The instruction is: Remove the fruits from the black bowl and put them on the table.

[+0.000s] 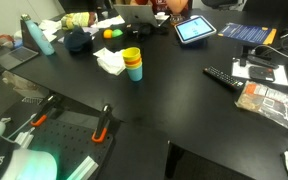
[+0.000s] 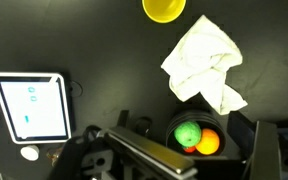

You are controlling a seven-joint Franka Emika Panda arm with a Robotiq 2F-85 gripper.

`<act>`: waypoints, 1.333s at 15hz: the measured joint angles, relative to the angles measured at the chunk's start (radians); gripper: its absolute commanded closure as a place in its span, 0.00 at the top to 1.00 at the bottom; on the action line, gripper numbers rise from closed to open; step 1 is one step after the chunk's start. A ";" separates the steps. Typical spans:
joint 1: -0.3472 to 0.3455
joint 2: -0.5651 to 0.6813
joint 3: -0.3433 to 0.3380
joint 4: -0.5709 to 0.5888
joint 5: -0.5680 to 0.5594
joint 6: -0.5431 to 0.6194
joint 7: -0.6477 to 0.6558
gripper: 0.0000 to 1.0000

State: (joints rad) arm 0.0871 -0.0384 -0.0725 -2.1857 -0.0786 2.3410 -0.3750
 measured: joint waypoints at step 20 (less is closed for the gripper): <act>-0.031 0.978 0.216 0.991 0.022 -0.038 -0.137 1.00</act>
State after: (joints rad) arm 0.0564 0.9391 0.1436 -1.1947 -0.0569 2.3032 -0.5118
